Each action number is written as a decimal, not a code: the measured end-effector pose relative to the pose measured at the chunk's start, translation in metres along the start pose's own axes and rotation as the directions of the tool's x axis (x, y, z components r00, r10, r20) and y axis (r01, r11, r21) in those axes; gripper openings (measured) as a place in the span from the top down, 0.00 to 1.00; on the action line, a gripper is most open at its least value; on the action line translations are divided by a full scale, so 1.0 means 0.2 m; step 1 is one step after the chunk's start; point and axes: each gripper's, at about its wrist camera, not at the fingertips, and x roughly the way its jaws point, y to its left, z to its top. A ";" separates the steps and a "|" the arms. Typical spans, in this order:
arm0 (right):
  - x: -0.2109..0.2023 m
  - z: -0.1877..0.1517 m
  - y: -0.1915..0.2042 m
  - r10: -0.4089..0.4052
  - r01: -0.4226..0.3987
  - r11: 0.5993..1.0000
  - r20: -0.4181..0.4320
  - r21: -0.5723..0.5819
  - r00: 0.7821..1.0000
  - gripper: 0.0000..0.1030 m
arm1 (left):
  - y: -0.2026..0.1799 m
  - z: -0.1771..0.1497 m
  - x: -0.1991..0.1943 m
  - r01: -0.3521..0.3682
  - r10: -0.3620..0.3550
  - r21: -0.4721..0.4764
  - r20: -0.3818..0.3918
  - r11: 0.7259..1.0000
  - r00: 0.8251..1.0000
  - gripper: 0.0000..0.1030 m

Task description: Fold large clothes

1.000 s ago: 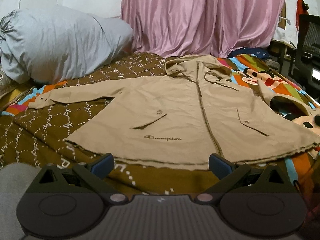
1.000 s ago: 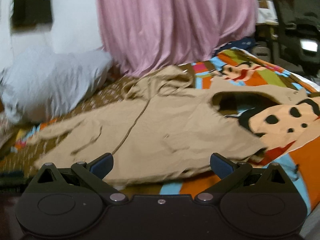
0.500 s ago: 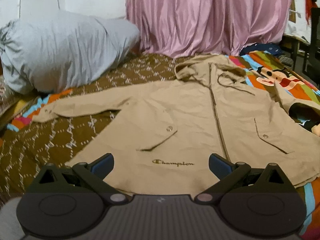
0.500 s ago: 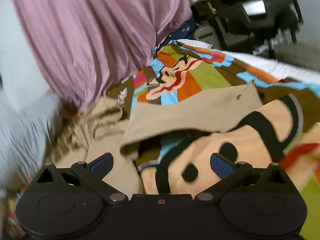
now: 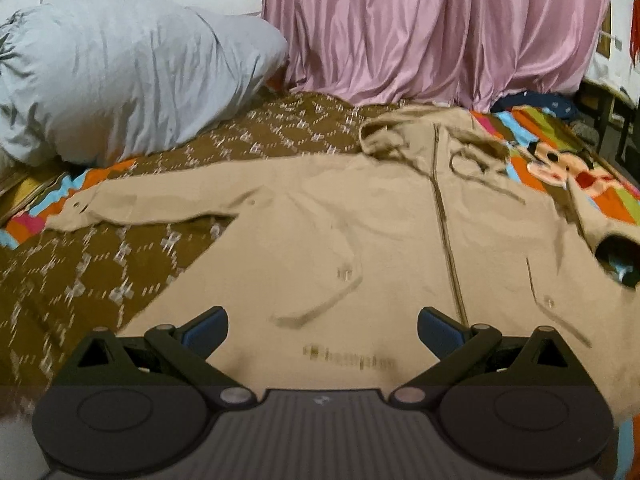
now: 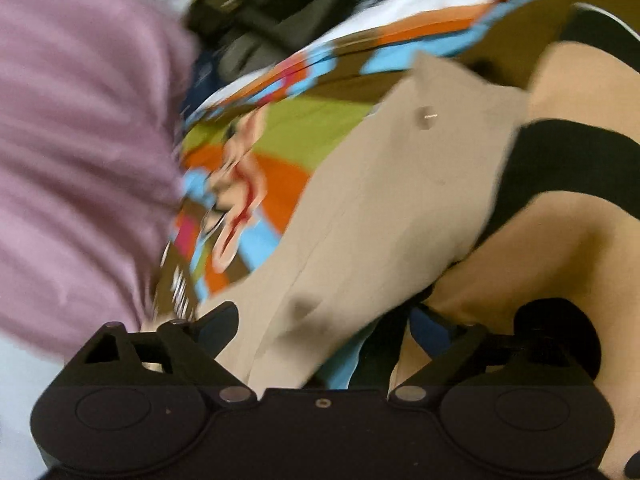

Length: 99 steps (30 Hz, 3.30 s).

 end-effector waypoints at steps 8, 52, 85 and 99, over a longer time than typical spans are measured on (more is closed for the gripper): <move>0.03 0.11 -0.04 -0.097 0.092 0.995 0.118 0.043 0.988 0.51 | -0.07 0.27 0.43 0.119 -0.126 0.098 0.065 0.988 0.990 0.00; -0.16 -1.67 0.51 -0.197 -0.077 -0.360 -0.005 -0.930 0.980 0.27 | 0.19 0.28 0.81 0.157 -0.155 -0.052 0.046 0.986 0.987 0.01; 0.45 -0.96 0.52 -0.249 0.187 0.295 0.114 -0.937 0.962 0.92 | -0.05 0.26 1.10 0.170 -0.158 0.104 -0.117 0.980 0.980 0.01; -0.21 -1.26 0.50 -0.015 -0.131 0.337 -0.145 -0.932 0.989 0.08 | 0.83 0.50 0.63 -0.072 0.069 -0.178 -0.022 0.981 0.997 0.01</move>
